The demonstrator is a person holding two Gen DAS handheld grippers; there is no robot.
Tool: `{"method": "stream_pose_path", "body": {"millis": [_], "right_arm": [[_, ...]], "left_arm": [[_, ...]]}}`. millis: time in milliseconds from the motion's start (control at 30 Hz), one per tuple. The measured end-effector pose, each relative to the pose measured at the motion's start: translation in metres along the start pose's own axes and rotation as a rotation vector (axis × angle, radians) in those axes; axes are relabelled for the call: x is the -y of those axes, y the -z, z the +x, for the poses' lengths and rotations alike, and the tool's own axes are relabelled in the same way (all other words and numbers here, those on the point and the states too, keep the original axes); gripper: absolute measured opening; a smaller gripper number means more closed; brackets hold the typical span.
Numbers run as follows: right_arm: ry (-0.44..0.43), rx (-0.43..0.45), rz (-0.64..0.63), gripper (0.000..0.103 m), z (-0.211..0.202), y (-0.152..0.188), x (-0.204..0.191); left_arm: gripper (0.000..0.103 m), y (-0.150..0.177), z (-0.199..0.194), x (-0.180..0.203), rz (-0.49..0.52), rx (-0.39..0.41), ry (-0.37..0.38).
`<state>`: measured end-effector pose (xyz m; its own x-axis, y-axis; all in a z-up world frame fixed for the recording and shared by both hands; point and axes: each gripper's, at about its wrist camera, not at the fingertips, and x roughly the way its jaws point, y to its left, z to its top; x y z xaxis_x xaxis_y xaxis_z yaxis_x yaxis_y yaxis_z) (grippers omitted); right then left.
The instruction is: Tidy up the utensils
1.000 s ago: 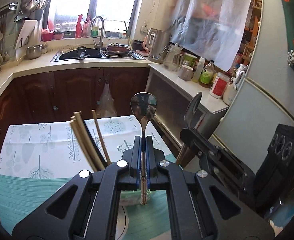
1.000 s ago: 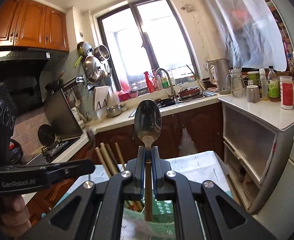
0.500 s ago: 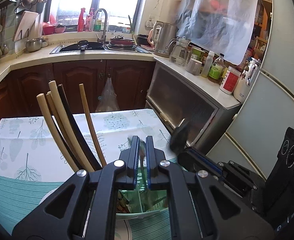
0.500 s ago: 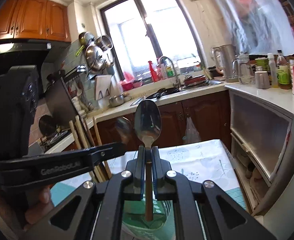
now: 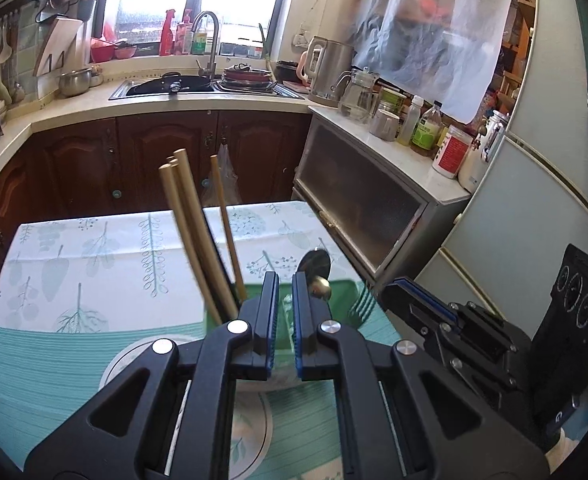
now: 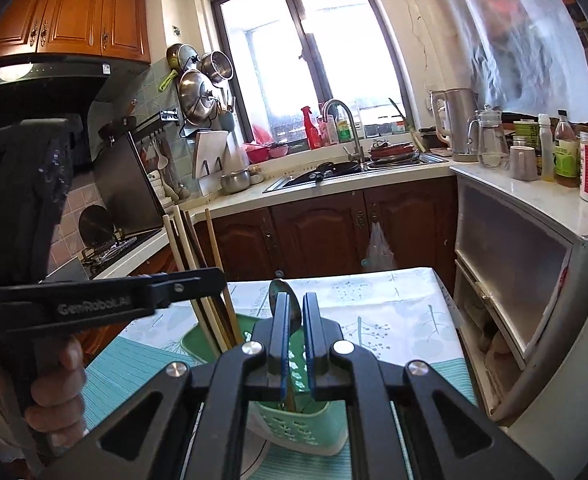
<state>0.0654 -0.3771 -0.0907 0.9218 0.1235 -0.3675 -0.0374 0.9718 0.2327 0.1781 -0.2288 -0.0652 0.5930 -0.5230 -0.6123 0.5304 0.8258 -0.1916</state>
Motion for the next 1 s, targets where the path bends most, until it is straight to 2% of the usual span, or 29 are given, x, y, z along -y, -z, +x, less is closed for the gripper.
{"method": "stream_pose_path", "body": {"millis": [100,167,200,333,467,500,567,633,800,900,967,1000], "right_arm": [[0.014,-0.017,-0.003,0.006,-0.008,0.002,-0.008],[0.009,-0.026,-0.001,0.006,-0.014,0.005,-0.015],[0.006,-0.032,0.005,0.006,-0.017,0.006,-0.018],[-0.009,-0.097,0.044,0.007,-0.022,0.015,-0.031],[-0.024,-0.154,0.067,0.007,-0.027,0.026,-0.045],[-0.025,-0.166,0.064,0.007,-0.028,0.029,-0.048],[-0.023,-0.2,0.051,0.007,-0.029,0.035,-0.058],[-0.024,-0.227,0.035,0.007,-0.029,0.04,-0.067],[-0.01,-0.29,0.012,0.007,-0.033,0.052,-0.086],[0.01,-0.321,0.025,0.017,-0.037,0.056,-0.092],[0.03,-0.337,0.045,0.028,-0.042,0.056,-0.094],[0.038,-0.345,0.059,0.031,-0.045,0.055,-0.096]], "left_arm": [[0.019,0.013,-0.021,-0.001,0.003,-0.015,-0.017],[0.035,0.027,-0.035,-0.004,0.005,-0.029,-0.038],[0.039,0.034,-0.042,-0.005,0.005,-0.033,-0.046],[0.042,0.07,-0.071,-0.016,-0.009,-0.054,-0.082],[0.044,0.099,-0.095,-0.032,-0.073,-0.082,-0.094],[0.046,0.106,-0.101,-0.037,-0.09,-0.085,-0.1],[0.058,0.12,-0.111,-0.045,-0.123,-0.087,-0.121],[0.064,0.132,-0.122,-0.054,-0.155,-0.093,-0.145],[0.073,0.152,-0.143,-0.069,-0.196,-0.139,-0.233],[0.083,0.159,-0.16,-0.073,-0.209,-0.12,-0.284],[0.084,0.157,-0.167,-0.07,-0.209,-0.107,-0.311],[0.085,0.155,-0.171,-0.067,-0.207,-0.103,-0.329]]}}
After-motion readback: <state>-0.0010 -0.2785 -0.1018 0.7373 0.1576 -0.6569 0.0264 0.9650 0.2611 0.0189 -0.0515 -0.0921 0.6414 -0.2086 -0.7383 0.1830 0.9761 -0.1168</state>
